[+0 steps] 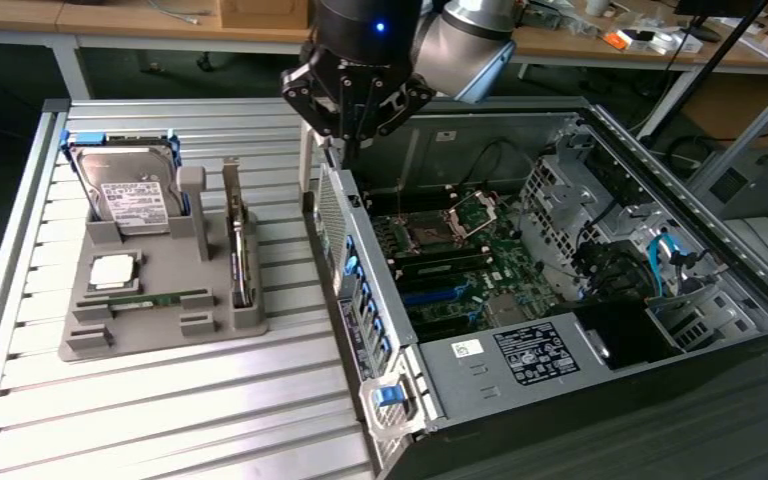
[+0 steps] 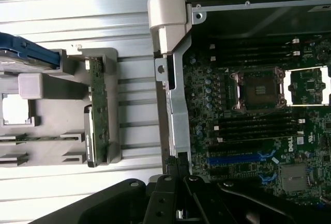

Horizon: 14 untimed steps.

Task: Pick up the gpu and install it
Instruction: 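Reach for the gpu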

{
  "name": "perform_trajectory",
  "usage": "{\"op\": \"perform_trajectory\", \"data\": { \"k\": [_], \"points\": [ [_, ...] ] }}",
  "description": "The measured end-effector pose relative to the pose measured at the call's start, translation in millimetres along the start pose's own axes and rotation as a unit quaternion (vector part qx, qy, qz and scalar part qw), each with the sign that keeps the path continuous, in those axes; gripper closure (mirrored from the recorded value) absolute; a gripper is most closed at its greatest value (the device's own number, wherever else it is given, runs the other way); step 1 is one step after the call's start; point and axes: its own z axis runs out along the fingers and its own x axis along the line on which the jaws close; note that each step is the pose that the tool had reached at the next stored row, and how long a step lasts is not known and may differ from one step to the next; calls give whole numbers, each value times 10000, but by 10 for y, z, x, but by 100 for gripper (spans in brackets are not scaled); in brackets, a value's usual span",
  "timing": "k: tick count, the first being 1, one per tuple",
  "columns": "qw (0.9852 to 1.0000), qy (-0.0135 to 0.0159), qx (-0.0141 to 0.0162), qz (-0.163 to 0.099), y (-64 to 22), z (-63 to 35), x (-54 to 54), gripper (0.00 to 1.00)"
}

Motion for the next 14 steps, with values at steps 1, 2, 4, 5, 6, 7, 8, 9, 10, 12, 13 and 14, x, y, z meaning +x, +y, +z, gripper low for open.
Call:
{"op": "perform_trajectory", "data": {
  "k": [1, 2, 4, 5, 6, 7, 8, 9, 10, 12, 13, 14],
  "points": [
    [10000, 0, 0, 0, -1, 0, 6, 89],
    [10000, 0, 0, 0, -1, 0, 11, 89],
    [10000, 0, 0, 0, -2, 0, 22, 89],
    [10000, 0, 0, 0, -2, -1, 29, 89],
    [10000, 0, 0, 0, -2, -1, 33, 89],
    [10000, 0, 0, 0, -3, -1, 38, 89],
    [10000, 0, 0, 0, -3, -1, 44, 89],
    [10000, 0, 0, 0, -4, -1, 51, 89],
    [10000, 0, 0, 0, -5, -2, 57, 89],
    [10000, 0, 0, 0, -5, -2, 69, 89],
    [10000, 0, 0, 0, -6, -2, 75, 89],
    [10000, 0, 0, 0, -6, -2, 81, 89]
  ]
}}
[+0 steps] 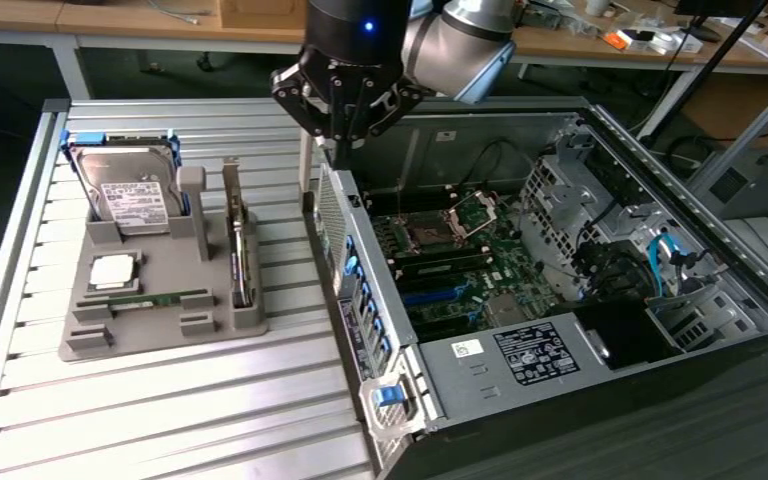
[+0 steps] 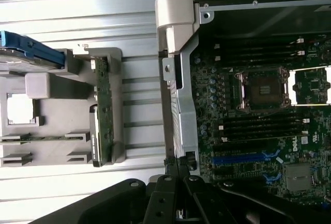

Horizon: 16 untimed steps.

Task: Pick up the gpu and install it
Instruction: 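Reach for the gpu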

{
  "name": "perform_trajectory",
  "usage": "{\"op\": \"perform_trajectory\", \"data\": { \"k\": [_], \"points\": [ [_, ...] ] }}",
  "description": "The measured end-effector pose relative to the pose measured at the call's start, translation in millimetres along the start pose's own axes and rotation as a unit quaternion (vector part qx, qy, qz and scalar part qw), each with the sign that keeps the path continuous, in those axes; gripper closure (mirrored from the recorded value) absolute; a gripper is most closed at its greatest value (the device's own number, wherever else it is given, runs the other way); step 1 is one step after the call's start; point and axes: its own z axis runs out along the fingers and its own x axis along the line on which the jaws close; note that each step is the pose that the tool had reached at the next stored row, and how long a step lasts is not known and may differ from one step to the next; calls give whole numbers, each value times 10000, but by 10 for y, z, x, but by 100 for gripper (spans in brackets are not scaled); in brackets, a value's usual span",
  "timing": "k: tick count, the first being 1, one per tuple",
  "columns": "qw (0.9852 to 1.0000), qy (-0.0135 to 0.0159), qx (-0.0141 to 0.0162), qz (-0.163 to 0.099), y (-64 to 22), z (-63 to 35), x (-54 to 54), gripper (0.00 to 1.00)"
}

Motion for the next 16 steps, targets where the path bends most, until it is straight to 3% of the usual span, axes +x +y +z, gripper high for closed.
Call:
{"op": "perform_trajectory", "data": {
  "k": [16],
  "points": [
    [10000, 0, 0, 0, -8, -3, 114, 89]
  ]
}}
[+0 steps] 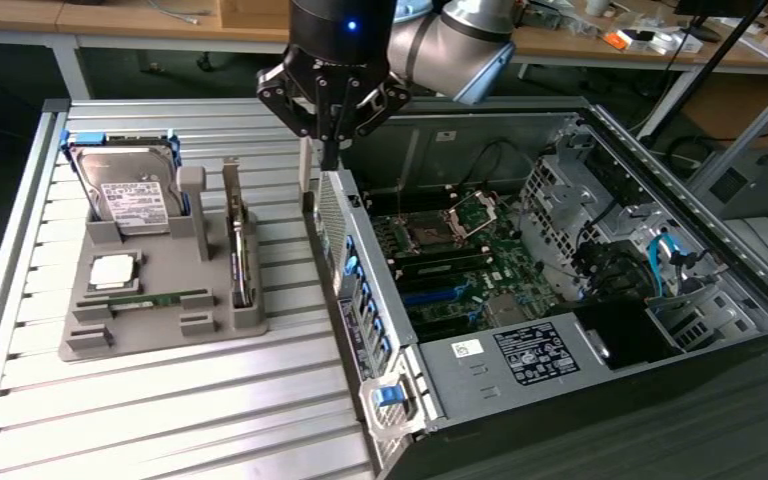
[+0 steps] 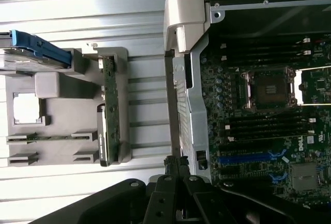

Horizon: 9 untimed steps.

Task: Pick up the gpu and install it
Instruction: 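Reach for the gpu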

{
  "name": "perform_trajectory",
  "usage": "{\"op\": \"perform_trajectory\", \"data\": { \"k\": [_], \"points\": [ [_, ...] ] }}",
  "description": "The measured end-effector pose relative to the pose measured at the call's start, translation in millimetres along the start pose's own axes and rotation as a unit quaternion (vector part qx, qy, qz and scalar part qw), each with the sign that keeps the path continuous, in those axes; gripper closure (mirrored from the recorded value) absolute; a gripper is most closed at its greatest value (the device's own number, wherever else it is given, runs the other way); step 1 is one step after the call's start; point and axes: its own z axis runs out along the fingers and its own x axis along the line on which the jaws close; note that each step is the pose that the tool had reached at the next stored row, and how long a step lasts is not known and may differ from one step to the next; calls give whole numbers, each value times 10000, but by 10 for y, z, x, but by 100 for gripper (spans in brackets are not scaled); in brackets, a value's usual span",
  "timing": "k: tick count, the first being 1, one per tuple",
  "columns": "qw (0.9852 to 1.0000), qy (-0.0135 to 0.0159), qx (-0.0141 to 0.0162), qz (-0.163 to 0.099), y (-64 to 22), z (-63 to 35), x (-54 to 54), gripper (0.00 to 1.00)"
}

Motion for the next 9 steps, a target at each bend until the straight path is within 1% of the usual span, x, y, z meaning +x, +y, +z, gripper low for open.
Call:
{"op": "perform_trajectory", "data": {
  "k": [9],
  "points": [
    [10000, 0, 0, 0, -6, -2, 71, 89]
  ]
}}
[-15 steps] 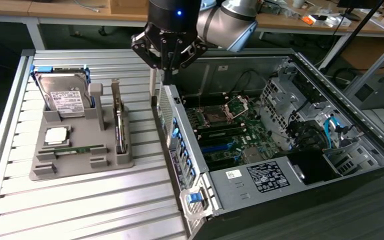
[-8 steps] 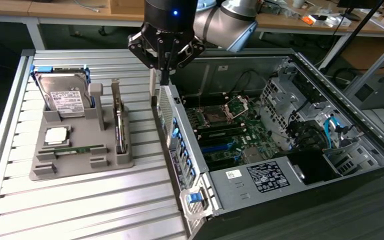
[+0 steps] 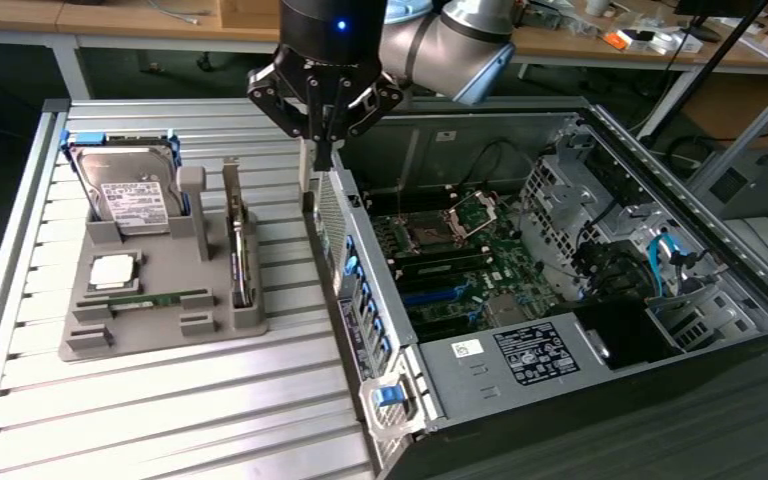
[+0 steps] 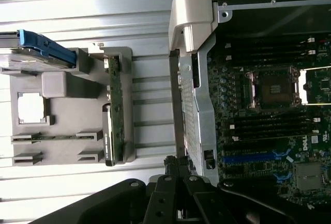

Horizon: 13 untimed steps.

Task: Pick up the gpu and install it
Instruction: 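Reach for the gpu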

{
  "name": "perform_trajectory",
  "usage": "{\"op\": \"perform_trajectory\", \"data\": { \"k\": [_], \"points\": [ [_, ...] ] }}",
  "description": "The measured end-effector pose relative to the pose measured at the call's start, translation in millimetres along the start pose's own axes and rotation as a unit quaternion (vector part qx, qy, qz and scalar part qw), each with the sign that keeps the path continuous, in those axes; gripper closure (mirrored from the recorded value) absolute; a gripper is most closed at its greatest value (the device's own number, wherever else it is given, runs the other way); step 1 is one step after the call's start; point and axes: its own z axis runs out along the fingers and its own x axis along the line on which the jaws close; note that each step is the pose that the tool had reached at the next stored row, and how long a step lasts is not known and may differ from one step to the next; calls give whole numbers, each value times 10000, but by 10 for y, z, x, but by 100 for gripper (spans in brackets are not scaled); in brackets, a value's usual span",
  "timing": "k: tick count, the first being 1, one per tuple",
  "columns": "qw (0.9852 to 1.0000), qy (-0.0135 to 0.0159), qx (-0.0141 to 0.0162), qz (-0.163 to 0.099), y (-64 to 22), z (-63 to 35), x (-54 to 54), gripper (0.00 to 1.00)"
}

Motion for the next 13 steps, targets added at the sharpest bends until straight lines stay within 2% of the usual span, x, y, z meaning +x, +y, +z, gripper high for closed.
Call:
{"op": "perform_trajectory", "data": {
  "k": [13],
  "points": [
    [10000, 0, 0, 0, -8, -3, 112, 89]
  ]
}}
